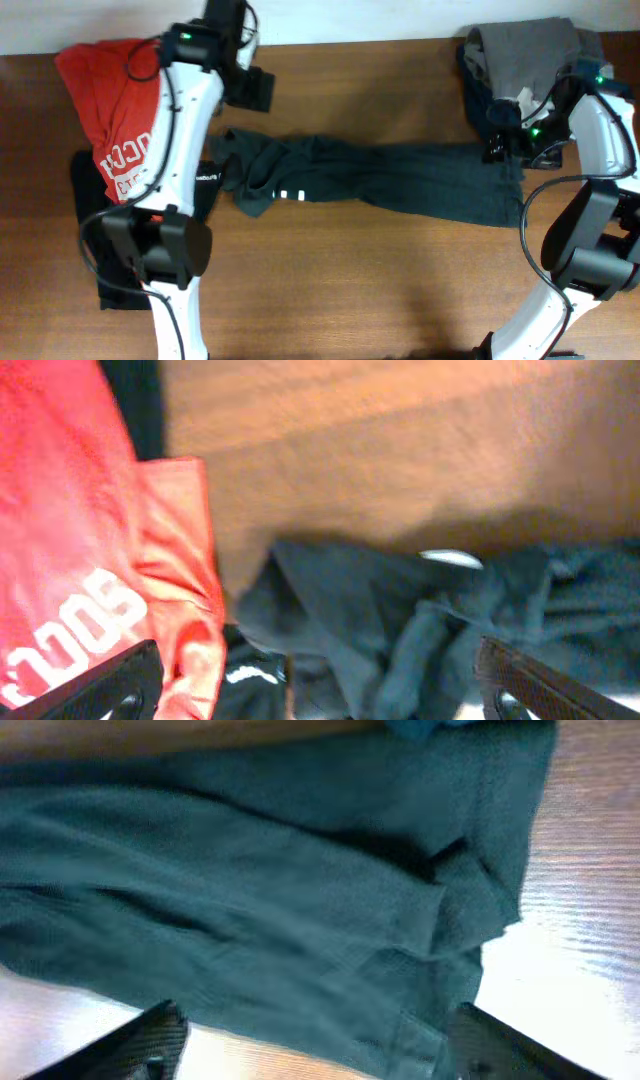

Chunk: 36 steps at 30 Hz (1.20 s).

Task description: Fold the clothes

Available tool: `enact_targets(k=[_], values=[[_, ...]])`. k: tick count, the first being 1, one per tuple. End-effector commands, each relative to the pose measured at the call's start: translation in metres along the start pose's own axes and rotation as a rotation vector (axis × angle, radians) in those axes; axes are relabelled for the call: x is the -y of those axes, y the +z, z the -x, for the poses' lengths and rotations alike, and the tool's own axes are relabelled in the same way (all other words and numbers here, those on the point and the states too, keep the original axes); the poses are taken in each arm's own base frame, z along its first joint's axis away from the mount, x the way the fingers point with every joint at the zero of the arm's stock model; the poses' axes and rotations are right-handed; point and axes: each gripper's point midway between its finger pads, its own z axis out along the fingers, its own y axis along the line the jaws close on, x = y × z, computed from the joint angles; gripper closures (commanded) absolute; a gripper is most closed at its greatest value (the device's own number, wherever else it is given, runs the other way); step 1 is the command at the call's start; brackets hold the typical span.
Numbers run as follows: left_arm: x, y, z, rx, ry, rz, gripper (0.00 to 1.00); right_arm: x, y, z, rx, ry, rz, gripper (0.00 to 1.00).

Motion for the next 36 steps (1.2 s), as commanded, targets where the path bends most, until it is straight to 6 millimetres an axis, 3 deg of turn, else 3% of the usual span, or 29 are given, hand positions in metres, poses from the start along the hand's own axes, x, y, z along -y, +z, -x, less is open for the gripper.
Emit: enact_targets(k=[1,6,9,20,27,29,31,33,36], values=[[-0.018,-0.005,0.006,0.033,-0.04,0.018,0.01,0.018,0.02,-0.006,-0.026,-0.018,-0.09,0.17],[-0.021,-0.005,0.012,0.057,-0.046,0.022,0.01,0.026,0.048,-0.012,-0.015,-0.019,-0.107,0.17],[-0.023,-0.005,0.013,0.06,-0.047,0.031,0.01,0.031,0.059,-0.018,-0.017,0.017,-0.114,0.22],[-0.022,-0.003,0.007,0.036,-0.043,0.03,0.01,0.059,0.073,-0.023,0.043,0.115,-0.12,0.21],[-0.021,-0.003,-0.005,-0.013,-0.039,0.029,0.01,0.058,0.082,-0.03,0.036,0.123,-0.105,0.22],[-0.021,-0.003,-0.006,-0.02,-0.038,0.028,0.01,0.049,0.083,-0.031,0.034,0.124,-0.055,0.37],[-0.021,-0.003,-0.01,-0.035,-0.037,0.028,0.01,0.038,0.083,-0.034,0.026,0.159,0.009,0.73],[-0.021,-0.003,-0.009,-0.033,-0.036,0.029,0.01,0.042,0.082,-0.033,0.033,0.215,0.008,0.93],[-0.024,-0.003,-0.005,-0.015,-0.032,0.032,0.01,0.054,0.073,-0.031,0.055,0.299,0.022,0.96]])
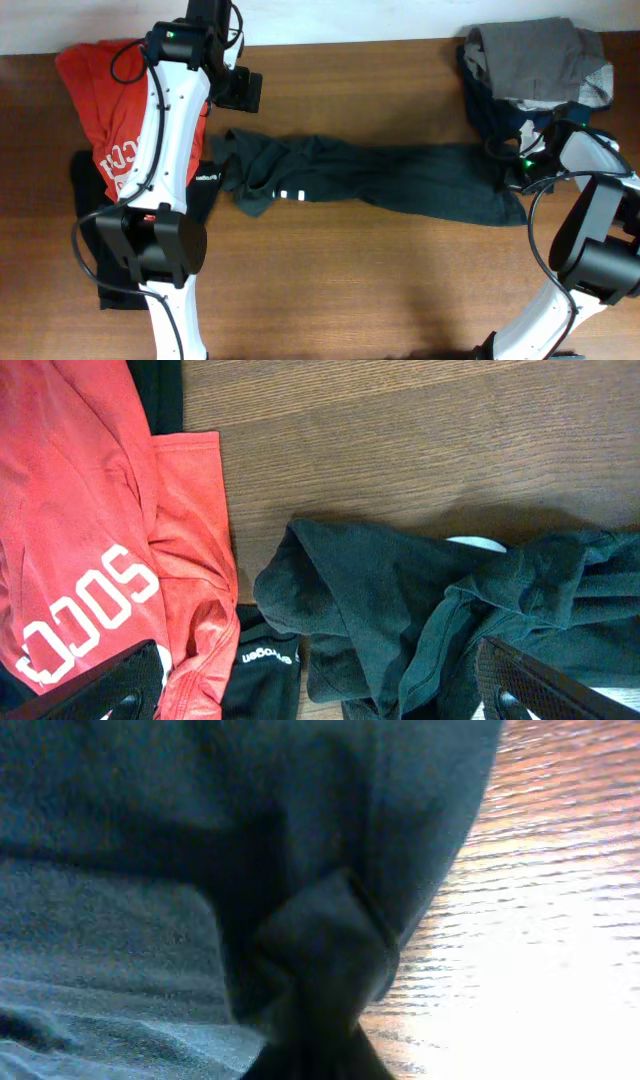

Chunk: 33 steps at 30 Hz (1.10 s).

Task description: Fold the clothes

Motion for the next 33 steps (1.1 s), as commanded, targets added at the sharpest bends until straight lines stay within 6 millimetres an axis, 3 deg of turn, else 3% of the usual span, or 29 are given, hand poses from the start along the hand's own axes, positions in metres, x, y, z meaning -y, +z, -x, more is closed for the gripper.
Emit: enact_targets(k=[1,6,7,8,11,15,16,23,24,26,28,33], values=[[-0.007,-0.002,0.006,0.025,-0.003,0.019,0.01,0.015,-0.005,-0.005,-0.009,0.145,0.054,0.96],[-0.023,-0.002,0.01,0.043,-0.033,0.031,0.01,0.033,-0.044,0.006,0.029,0.223,0.158,0.96],[-0.028,-0.001,0.01,0.045,-0.042,0.035,0.01,0.034,-0.059,0.01,0.043,0.214,0.205,0.96],[-0.033,-0.001,0.009,0.044,-0.052,0.039,0.01,0.031,-0.075,0.012,0.05,0.188,0.25,0.96],[-0.042,-0.001,0.008,0.041,-0.067,0.045,0.01,0.019,-0.093,0.013,0.031,0.141,0.268,0.96],[-0.047,0.0,0.007,0.04,-0.077,0.049,0.01,-0.022,-0.099,0.013,-0.023,0.043,0.293,0.96],[-0.047,0.0,0.008,0.041,-0.077,0.049,0.01,-0.043,-0.095,0.011,-0.049,-0.003,0.3,0.96],[-0.047,0.0,0.007,0.04,-0.077,0.049,0.01,-0.132,-0.077,0.004,-0.115,-0.218,0.318,0.96],[-0.047,0.0,0.007,0.039,-0.077,0.048,0.01,-0.156,-0.07,0.004,-0.116,-0.252,0.31,0.96],[-0.047,0.0,0.007,0.039,-0.077,0.048,0.01,-0.175,-0.065,0.004,-0.111,-0.273,0.295,0.96],[-0.047,0.0,0.007,0.04,-0.076,0.048,0.01,-0.208,-0.058,0.0,-0.105,-0.329,0.295,0.96],[-0.047,0.0,0.007,0.041,-0.076,0.048,0.01,-0.259,-0.046,-0.006,-0.068,-0.437,0.267,0.83]])
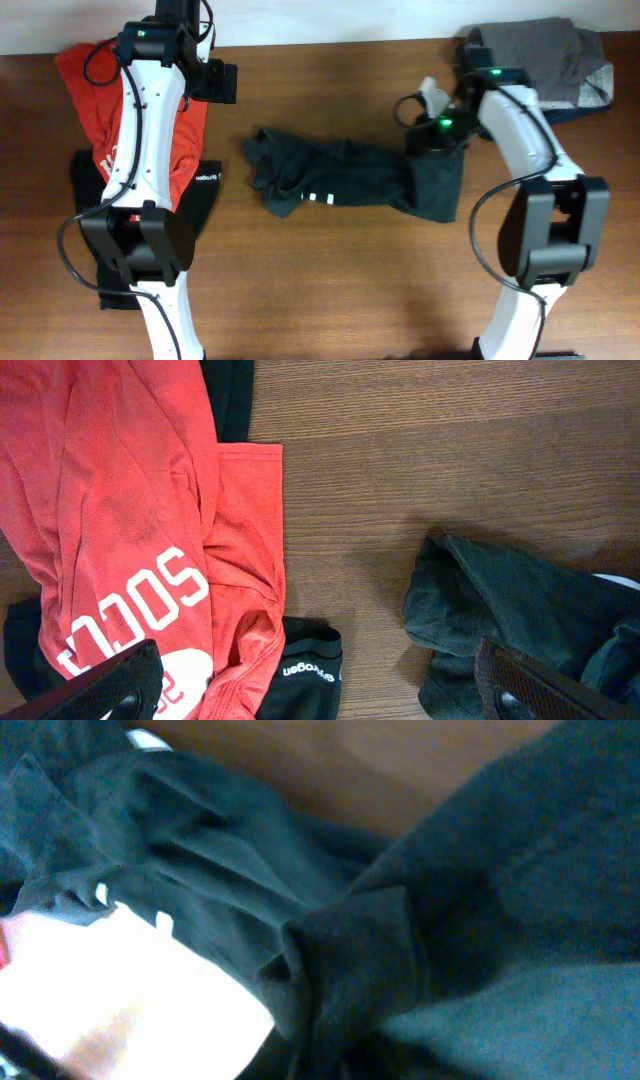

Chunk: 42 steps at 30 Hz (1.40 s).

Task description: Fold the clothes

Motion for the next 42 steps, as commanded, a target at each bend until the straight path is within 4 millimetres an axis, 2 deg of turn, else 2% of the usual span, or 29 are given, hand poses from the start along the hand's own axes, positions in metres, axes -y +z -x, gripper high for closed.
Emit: enact_targets(k=[1,3,5,7,13,17,21,26,33,36,38,42], values=[[-0.002,-0.002,0.001,0.008,0.006,0.007,0.01,-0.025,0.006,0.007,0.012,-0.036,-0.02,0.8],[-0.002,-0.002,0.001,0.008,0.005,0.007,0.01,-0.037,0.011,0.007,0.003,-0.065,-0.015,0.64],[-0.002,-0.002,0.001,0.008,0.005,0.007,0.01,-0.049,0.016,0.0,-0.026,-0.084,-0.008,0.37],[-0.002,-0.002,0.001,0.008,0.005,0.007,0.01,-0.054,0.018,-0.006,-0.051,-0.084,-0.006,0.28],[0.006,-0.003,0.002,0.009,0.006,-0.043,0.01,-0.048,0.014,-0.017,-0.092,-0.048,-0.004,0.3],[0.038,0.001,-0.005,-0.019,0.008,-0.221,0.01,-0.037,0.006,-0.016,-0.085,-0.015,-0.009,0.3],[0.066,0.017,-0.031,-0.105,0.052,-0.382,0.01,-0.028,-0.013,-0.012,-0.075,0.018,-0.015,0.3],[0.076,0.046,-0.069,-0.226,0.078,-0.433,0.01,-0.017,-0.031,-0.013,-0.08,0.022,-0.055,0.29],[0.081,0.076,-0.103,-0.304,0.102,-0.455,0.01,-0.008,-0.034,-0.02,-0.108,0.035,-0.1,0.28],[0.091,0.085,-0.113,-0.307,0.13,-0.512,0.01,-0.008,-0.034,-0.021,-0.111,0.036,-0.102,0.28],[0.098,0.098,-0.121,-0.298,0.127,-0.553,0.01,-0.008,-0.034,-0.021,-0.111,0.036,-0.103,0.28],[0.117,0.106,-0.13,-0.267,0.144,-0.67,0.01,-0.008,-0.034,-0.021,-0.111,0.037,-0.103,0.28]])
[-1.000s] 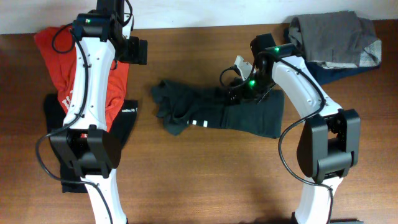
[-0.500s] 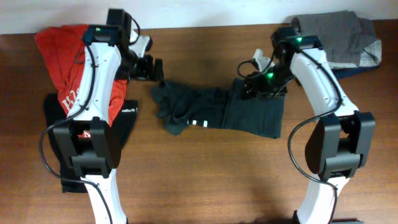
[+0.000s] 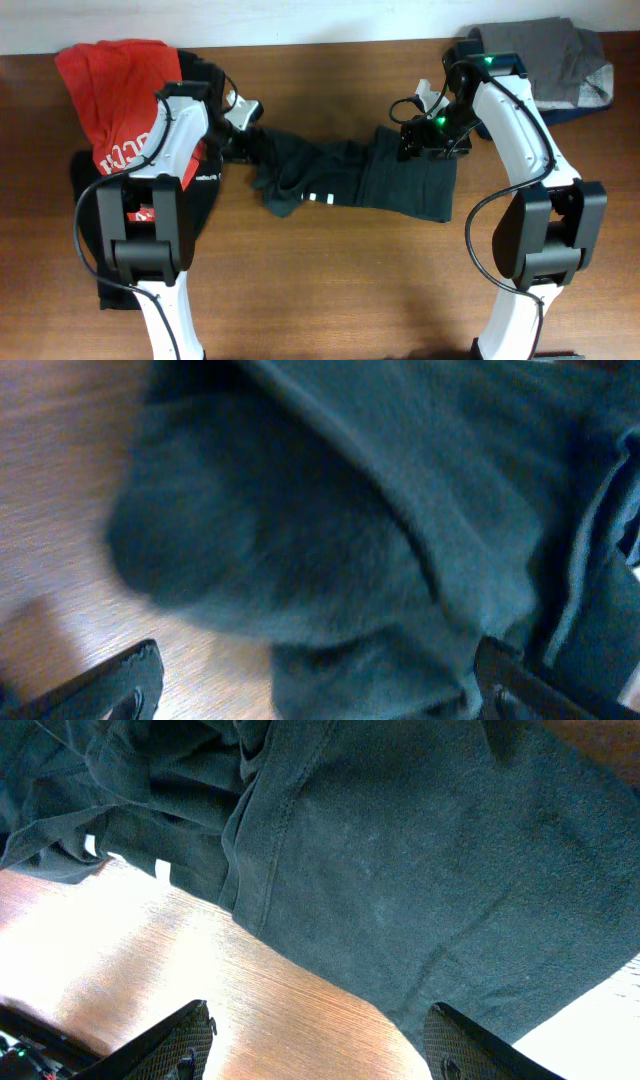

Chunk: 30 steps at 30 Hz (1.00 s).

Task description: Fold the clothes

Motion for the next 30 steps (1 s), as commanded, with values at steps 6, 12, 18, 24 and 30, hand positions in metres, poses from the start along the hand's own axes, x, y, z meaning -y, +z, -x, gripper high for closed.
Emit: enact_targets(k=[6,12,18,24,30], values=[[0.027,0.035,-0.021,0.005,0.061,-0.211,0.01,-0.001,-0.008,0.002,0.018,-0.018,-0.014,0.28],[0.05,0.046,-0.026,-0.012,0.09,-0.265,0.04,0.006,-0.028,0.008,0.052,0.003,-0.018,0.43],[0.073,0.053,-0.022,-0.004,0.143,-0.288,0.9,0.018,-0.048,0.006,0.068,0.051,-0.016,0.59],[0.055,0.038,-0.01,0.028,0.023,-0.254,0.99,0.017,-0.047,0.004,0.058,0.056,-0.004,0.96],[0.032,-0.017,0.003,0.129,-0.014,-0.19,0.99,0.006,-0.039,0.012,0.086,0.04,0.066,0.96]])
